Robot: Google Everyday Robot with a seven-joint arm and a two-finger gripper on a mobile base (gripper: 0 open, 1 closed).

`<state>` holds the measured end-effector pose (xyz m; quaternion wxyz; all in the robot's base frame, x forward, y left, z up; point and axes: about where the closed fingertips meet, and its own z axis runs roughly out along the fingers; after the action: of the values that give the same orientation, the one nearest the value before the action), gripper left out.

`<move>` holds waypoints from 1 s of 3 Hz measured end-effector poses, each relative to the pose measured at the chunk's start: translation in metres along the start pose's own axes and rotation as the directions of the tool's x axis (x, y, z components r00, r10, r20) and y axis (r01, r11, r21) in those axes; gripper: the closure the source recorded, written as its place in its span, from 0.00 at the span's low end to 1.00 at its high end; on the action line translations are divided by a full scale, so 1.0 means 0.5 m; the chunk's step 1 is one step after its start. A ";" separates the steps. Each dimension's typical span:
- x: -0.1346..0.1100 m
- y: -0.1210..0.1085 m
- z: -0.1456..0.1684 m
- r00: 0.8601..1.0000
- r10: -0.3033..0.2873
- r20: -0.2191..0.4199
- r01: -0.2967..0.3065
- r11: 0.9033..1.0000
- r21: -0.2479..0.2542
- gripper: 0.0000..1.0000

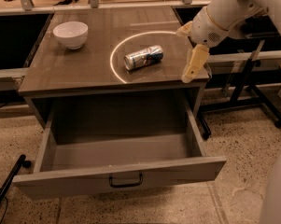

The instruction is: Place redbull can into top drawer

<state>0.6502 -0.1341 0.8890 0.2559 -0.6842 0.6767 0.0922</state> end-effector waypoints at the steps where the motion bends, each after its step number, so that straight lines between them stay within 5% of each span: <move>1: -0.008 -0.036 0.039 1.000 -0.030 -0.007 0.030 0.999 -0.018 0.00; 3: -0.055 -0.074 0.114 0.992 -0.108 -0.070 0.103 0.992 -0.072 0.00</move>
Offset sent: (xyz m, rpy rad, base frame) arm 0.0529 0.0452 -0.0196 -0.0773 0.0023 0.1092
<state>0.6967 -0.0846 0.8619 0.2117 -0.7304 0.6449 0.0761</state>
